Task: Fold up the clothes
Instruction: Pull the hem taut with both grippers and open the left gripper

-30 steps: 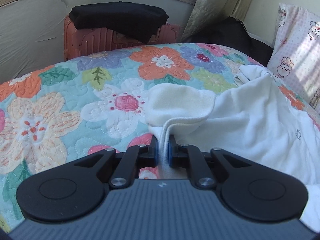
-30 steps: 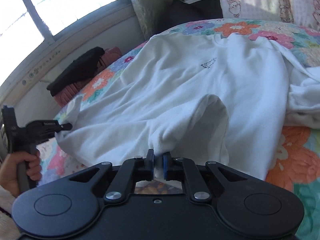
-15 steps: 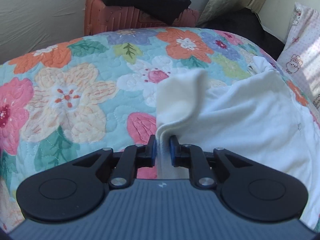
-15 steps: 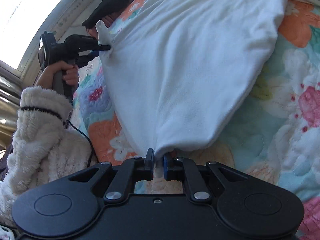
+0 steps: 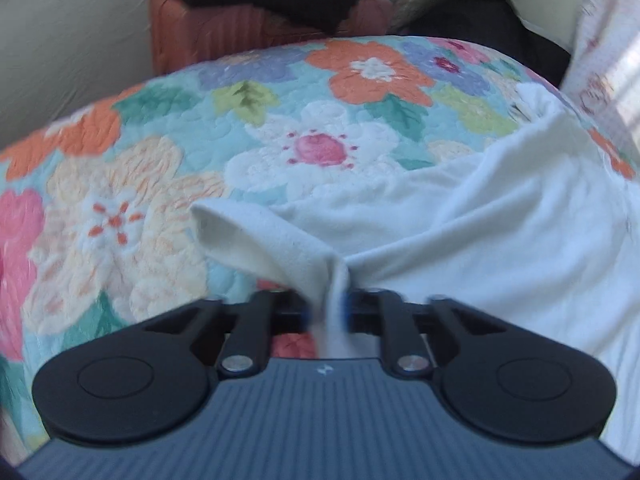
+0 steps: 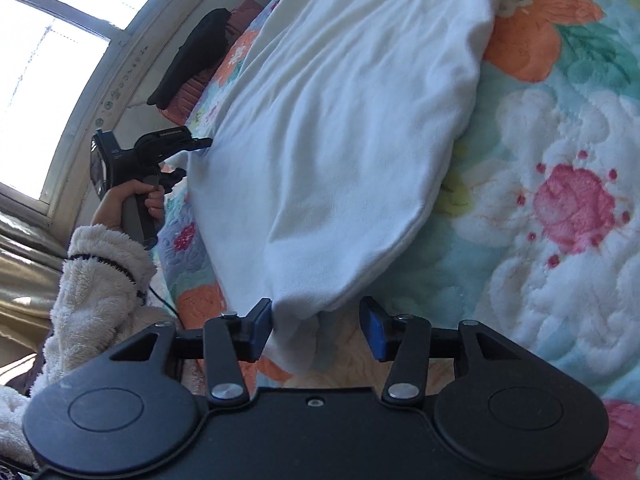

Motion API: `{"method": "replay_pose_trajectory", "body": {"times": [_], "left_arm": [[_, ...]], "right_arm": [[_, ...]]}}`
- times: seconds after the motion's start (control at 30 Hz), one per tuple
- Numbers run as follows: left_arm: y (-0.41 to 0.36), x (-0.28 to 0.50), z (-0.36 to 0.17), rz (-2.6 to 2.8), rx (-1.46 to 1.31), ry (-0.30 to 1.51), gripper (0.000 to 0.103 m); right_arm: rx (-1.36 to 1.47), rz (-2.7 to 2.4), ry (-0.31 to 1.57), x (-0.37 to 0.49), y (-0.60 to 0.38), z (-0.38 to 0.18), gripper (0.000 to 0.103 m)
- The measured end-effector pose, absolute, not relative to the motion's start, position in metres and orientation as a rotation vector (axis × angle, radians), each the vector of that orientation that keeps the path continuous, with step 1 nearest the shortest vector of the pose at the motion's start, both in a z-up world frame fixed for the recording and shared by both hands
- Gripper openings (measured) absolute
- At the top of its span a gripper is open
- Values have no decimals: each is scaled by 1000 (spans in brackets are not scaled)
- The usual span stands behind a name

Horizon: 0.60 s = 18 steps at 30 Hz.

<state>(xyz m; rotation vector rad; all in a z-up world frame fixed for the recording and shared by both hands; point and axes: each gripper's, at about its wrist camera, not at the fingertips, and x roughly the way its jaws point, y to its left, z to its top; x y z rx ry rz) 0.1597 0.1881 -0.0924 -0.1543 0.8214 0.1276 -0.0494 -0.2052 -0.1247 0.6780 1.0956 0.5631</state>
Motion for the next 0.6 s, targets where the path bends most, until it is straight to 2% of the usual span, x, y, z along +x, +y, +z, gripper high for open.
{"method": "replay_pose_trajectory", "body": {"times": [0.07, 0.1, 0.13, 0.2, 0.3, 0.4, 0.6], "left_arm": [[172, 147, -72, 94, -78, 707, 8], [169, 139, -60, 80, -74, 642, 8], [173, 130, -49, 89, -109, 590, 8], [194, 116, -37, 138, -218, 542, 8], [225, 121, -53, 239, -305, 675, 11], [227, 138, -85, 287, -262, 882, 11], [219, 134, -77, 413, -122, 823, 20]], "right_arm": [[757, 662, 1075, -50, -192, -133, 46], [731, 653, 1057, -50, -183, -133, 16], [689, 640, 1055, -49, -175, -130, 10], [627, 654, 1005, -54, -167, -116, 10], [516, 725, 1008, -67, -162, -98, 10], [496, 703, 1089, -77, -158, -113, 10], [419, 654, 1154, -76, -149, -122, 10]]}}
